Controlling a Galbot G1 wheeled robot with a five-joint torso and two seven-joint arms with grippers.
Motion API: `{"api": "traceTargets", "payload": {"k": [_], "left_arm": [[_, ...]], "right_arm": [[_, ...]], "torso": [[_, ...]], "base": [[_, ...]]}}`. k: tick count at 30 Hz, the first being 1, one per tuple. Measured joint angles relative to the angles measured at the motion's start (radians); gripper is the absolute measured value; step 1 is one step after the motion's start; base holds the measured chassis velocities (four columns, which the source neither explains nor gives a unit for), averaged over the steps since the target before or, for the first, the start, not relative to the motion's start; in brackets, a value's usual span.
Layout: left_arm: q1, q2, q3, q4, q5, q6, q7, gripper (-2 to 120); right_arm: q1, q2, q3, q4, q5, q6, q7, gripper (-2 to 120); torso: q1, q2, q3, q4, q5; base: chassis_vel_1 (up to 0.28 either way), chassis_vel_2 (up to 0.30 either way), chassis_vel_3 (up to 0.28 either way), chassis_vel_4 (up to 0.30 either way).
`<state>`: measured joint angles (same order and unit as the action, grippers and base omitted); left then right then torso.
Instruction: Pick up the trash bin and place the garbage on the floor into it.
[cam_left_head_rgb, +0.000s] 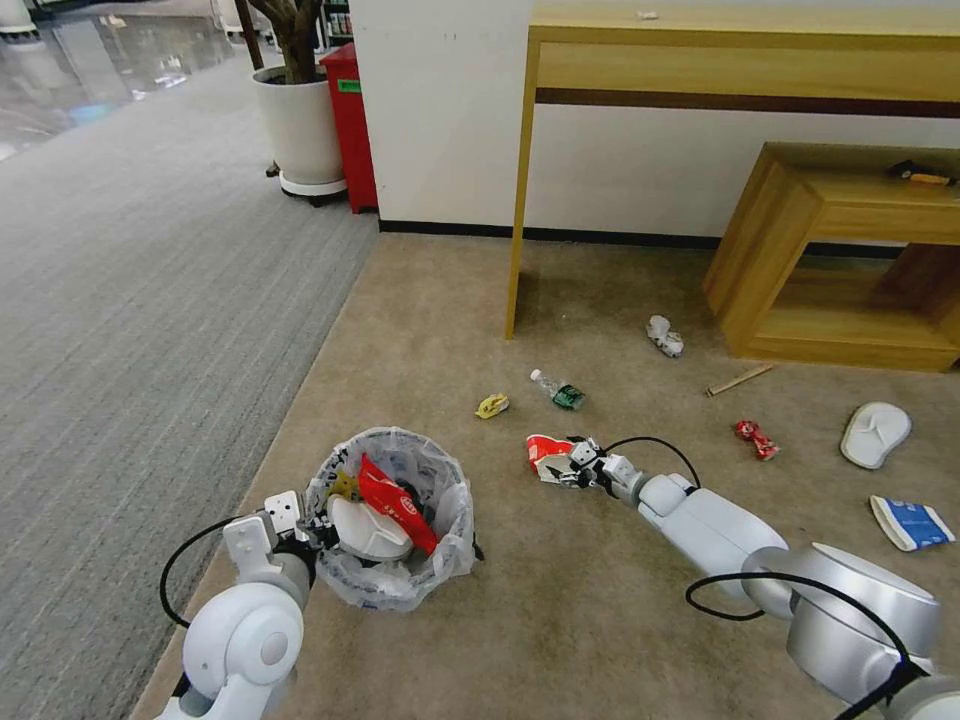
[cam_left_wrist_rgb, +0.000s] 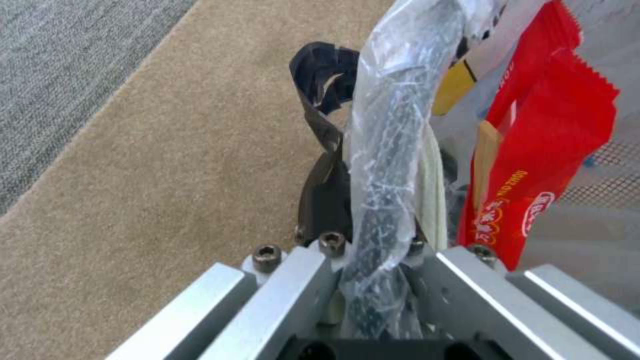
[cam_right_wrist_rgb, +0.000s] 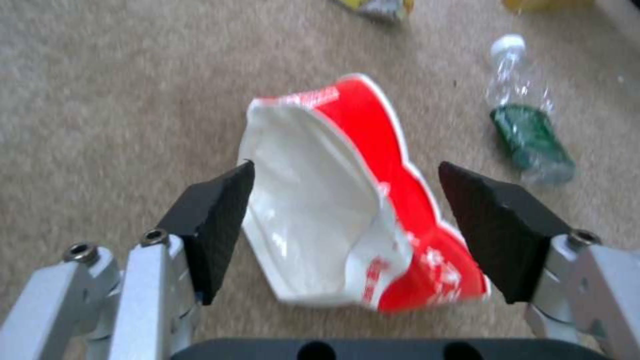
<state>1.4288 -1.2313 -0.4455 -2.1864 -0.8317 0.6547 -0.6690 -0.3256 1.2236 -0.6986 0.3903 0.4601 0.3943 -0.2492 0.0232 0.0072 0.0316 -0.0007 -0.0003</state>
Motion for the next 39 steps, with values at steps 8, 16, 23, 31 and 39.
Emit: {"api": "traceTargets", "payload": {"k": [8,16,23,31,39], "left_arm": [[0.016,0.003,-0.006,-0.020,0.002,-0.003,0.003,0],[0.025,0.000,-0.008,-0.024,0.015,-0.011,0.011,0],[0.026,-0.006,-0.007,-0.021,0.023,-0.012,0.013,0],[0.015,-0.003,-0.005,0.024,0.032,-0.012,0.014,0],[-0.013,0.008,0.003,0.090,0.036,-0.012,0.016,0]], "right_arm": [[-0.025,0.006,0.016,-0.009,-0.004,-0.001,0.000,52],[-0.038,0.008,0.028,-0.010,-0.006,0.003,0.000,26],[-0.054,-0.002,0.037,0.001,-0.007,0.019,0.000,5],[-0.059,-0.044,0.046,0.046,-0.005,0.057,-0.014,0],[-0.057,-0.142,0.059,0.142,0.015,0.114,-0.013,0]], "torso": [[0.000,0.000,0.000,-0.0001,0.0000],[0.000,0.000,0.000,-0.0001,0.0000],[0.000,0.000,0.000,0.0000,0.0001],[0.000,0.000,0.000,0.0001,0.0004],[0.000,0.000,0.000,-0.0002,0.0001]], "base": [[0.000,0.000,0.000,0.000],[0.000,0.000,0.000,0.000],[0.000,0.000,0.000,0.000],[0.000,0.000,0.000,0.000],[0.000,0.000,0.000,0.000]]}}
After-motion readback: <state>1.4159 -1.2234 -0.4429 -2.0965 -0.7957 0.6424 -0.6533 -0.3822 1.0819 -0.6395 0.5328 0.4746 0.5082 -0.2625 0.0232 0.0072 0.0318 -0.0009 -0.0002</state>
